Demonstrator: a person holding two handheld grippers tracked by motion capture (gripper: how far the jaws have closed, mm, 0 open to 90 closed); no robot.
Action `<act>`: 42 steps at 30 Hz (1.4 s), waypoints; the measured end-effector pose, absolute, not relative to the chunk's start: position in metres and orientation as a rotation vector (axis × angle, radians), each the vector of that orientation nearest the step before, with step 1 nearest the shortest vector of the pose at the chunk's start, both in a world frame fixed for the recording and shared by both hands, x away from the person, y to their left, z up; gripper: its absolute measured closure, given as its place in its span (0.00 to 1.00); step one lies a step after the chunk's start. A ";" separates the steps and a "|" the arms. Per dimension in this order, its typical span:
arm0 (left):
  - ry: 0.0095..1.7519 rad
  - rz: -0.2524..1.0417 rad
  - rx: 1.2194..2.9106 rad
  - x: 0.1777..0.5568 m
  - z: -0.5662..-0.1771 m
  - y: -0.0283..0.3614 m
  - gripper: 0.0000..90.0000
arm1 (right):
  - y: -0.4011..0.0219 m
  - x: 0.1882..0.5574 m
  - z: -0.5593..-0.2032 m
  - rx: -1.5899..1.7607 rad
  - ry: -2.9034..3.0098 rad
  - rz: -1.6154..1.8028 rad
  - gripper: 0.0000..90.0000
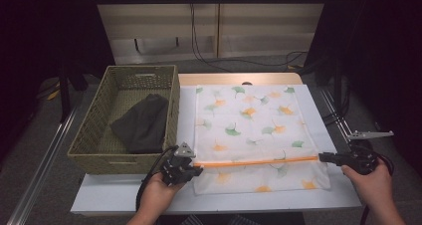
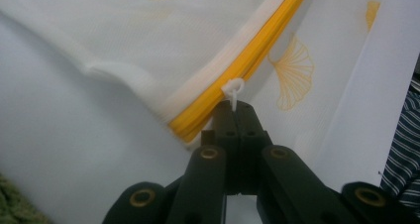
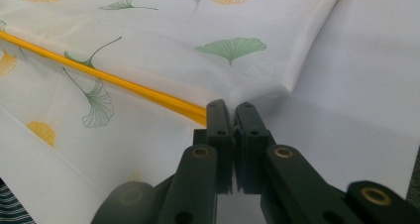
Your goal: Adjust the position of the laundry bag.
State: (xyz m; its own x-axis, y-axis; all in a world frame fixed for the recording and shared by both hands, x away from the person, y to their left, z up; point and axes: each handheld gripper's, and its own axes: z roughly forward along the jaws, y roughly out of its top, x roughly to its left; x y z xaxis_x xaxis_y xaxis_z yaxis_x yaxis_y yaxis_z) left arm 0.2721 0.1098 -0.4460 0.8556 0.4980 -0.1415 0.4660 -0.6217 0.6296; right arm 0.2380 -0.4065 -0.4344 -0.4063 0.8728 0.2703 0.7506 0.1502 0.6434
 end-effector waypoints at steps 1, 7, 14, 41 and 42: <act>0.695 0.067 2.348 0.272 -0.446 0.112 1.00 | -0.406 0.238 -0.434 1.612 2.247 1.101 0.97; 0.740 0.082 2.336 0.270 -0.446 0.127 1.00 | -0.406 0.238 -0.437 1.609 2.249 1.101 0.97; 0.751 0.092 2.333 0.269 -0.449 0.133 1.00 | -0.402 0.239 -0.438 1.608 2.268 1.105 0.97; 0.655 0.106 2.253 0.253 -0.437 0.135 0.61 | -0.380 0.231 -0.427 1.460 2.282 1.141 0.68; 0.646 0.106 2.246 0.253 -0.436 0.135 0.60 | -0.379 0.231 -0.426 1.444 2.293 1.149 0.68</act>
